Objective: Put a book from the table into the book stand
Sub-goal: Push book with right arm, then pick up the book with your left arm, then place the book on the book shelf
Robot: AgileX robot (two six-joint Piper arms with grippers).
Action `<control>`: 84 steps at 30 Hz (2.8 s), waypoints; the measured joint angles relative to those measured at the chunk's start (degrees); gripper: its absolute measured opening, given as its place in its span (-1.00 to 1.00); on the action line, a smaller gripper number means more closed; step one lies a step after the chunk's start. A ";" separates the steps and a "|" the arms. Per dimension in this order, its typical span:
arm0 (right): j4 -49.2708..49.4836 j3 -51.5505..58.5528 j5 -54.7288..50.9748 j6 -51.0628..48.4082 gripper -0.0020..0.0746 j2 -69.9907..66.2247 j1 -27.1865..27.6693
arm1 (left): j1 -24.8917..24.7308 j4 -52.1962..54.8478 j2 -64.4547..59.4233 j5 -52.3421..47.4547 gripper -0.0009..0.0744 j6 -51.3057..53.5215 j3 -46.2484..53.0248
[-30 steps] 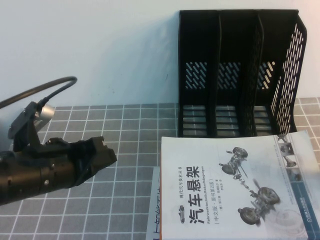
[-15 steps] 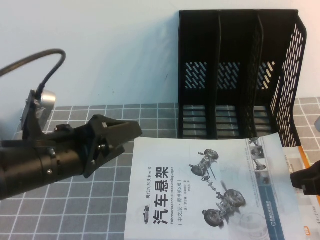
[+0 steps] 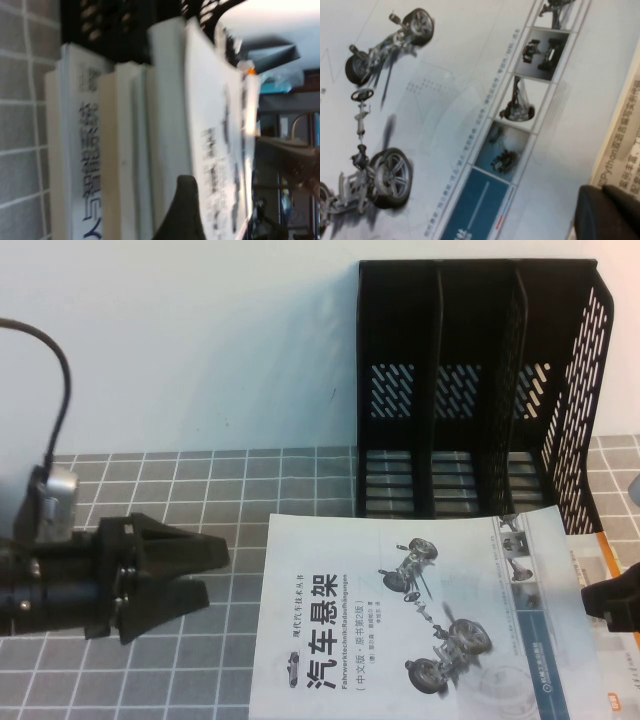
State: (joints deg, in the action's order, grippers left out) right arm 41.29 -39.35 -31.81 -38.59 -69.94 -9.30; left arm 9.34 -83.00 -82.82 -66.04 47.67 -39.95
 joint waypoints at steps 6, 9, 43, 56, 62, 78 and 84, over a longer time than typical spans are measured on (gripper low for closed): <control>0.00 0.00 -0.10 -0.10 -0.95 0.00 0.00 | -1.76 -2.48 -7.10 -0.14 0.51 3.05 -0.10; 0.00 0.00 -0.10 -0.21 -0.95 0.00 0.00 | -2.70 -4.79 -10.19 -0.14 0.51 4.36 -0.04; 4.43 -0.43 0.27 -3.23 -0.95 -3.67 -0.17 | -12.54 -9.35 -16.31 0.08 -0.27 9.37 -0.26; -6.12 -6.10 -1.61 -3.32 -0.95 0.92 -0.56 | -10.34 -4.26 -14.43 -0.76 -0.68 3.55 -6.45; -12.77 -9.21 -2.48 0.36 -0.95 5.50 -0.56 | -10.28 -0.61 -10.07 0.35 -0.68 -5.43 -19.95; -16.41 -9.19 -5.48 2.54 -0.95 6.29 -0.56 | -10.07 26.95 -13.96 1.71 -0.68 -38.96 -67.64; -16.41 -9.19 -5.58 2.54 -0.95 6.29 -0.56 | -14.61 34.18 -17.19 4.11 -0.68 -46.74 -76.31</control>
State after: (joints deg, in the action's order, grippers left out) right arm 24.88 -48.54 -37.38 -36.05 -63.65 -9.86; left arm -5.27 -48.81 -100.01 -61.93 0.92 -116.26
